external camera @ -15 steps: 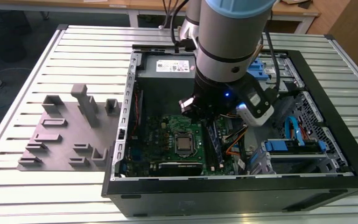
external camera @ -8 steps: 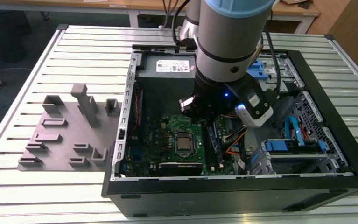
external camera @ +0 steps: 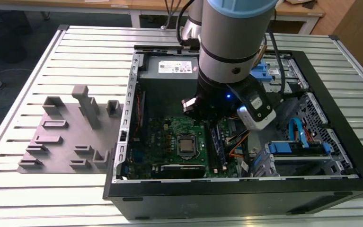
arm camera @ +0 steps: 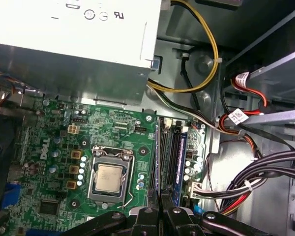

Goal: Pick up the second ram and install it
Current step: 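Insert the second ram into the second slot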

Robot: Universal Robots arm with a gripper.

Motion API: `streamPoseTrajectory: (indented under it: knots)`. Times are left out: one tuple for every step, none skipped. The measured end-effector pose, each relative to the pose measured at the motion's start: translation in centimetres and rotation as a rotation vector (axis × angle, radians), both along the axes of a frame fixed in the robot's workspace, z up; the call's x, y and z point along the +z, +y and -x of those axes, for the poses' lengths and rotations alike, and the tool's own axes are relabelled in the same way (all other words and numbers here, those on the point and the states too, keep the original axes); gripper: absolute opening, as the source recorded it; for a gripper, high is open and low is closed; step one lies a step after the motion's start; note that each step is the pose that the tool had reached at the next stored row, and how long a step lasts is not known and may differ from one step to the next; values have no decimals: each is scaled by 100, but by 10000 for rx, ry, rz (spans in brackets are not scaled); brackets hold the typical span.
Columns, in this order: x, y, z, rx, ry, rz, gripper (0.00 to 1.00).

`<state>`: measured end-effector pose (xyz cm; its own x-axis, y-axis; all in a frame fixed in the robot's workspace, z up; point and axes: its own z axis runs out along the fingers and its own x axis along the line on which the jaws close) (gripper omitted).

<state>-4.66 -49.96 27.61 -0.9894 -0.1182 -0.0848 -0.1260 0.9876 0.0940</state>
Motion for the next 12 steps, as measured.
streamPoseTrajectory:
  knots:
    - [0, 0, 0, -58, 0, 0, 11]
    - [0, 0, 0, -111, 0, 0, 11]
    - [0, 0, 0, -163, 0, 0, 11]
    - [0, 0, 0, -217, 0, 0, 11]
    - [0, 0, 0, -271, 0, 0, 11]
    - [0, 0, 0, -323, 0, 0, 11]
    - [0, 0, 0, -372, 0, 0, 11]
    - [0, 0, 0, -422, 0, 0, 11]
    - [0, 0, 0, -474, 0, 0, 11]
    - [0, 0, 0, -521, 0, 0, 11]
    - [0, 0, 0, -568, 0, 1, 11]
    - [-1, 0, 0, -616, 0, 0, 11]
